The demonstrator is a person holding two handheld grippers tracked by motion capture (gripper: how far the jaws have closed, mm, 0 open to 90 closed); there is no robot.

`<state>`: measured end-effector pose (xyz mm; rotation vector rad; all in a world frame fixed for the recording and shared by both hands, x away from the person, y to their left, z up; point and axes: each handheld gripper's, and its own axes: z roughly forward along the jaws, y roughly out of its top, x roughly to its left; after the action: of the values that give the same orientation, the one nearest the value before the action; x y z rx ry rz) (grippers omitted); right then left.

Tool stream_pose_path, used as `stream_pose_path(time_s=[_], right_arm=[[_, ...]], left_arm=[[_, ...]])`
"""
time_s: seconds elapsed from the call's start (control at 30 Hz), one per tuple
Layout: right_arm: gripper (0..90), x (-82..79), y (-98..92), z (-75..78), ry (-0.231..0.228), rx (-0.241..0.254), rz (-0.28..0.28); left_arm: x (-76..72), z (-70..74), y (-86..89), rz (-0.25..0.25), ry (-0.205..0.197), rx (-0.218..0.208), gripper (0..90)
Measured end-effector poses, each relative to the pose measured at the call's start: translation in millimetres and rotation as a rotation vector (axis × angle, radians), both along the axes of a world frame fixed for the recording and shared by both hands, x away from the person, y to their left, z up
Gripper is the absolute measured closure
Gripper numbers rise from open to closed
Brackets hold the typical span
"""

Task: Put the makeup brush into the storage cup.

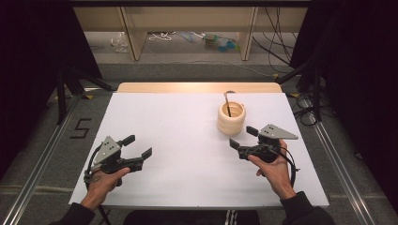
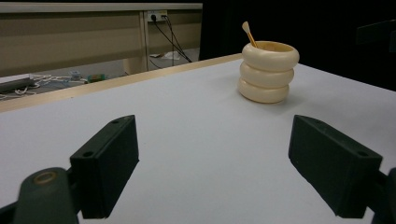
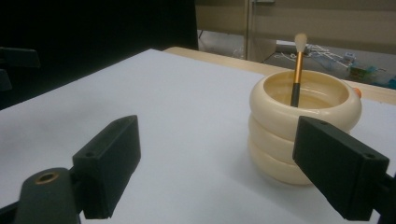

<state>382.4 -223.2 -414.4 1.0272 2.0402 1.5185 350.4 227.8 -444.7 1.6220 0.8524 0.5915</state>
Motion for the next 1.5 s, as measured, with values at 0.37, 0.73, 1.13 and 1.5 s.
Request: stream_pose_path(time_s=[0.37, 0.73, 1.13, 1.5], right_arm=[[16.0, -5.8, -3.4, -4.7, 0.008, -0.002, -0.003], [16.1, -11.4, -8.1, -6.3, 0.024, -0.011, -0.009], [16.1, -17.1, -10.7, -9.2, 0.026, -0.017, -0.014], [16.1, -24.1, -12.0, -10.8, 0.026, -0.018, -0.011]], left_arm=[[0.0, -0.2, -0.2, 0.000, 0.001, 0.002, 15.9], [-0.2, -0.2, -0.3, 0.000, 0.001, 0.003, 15.9], [-0.6, -0.8, -0.4, 0.004, 0.004, -0.003, 15.9], [-0.8, -1.1, -0.4, 0.006, 0.006, -0.002, 15.9]])
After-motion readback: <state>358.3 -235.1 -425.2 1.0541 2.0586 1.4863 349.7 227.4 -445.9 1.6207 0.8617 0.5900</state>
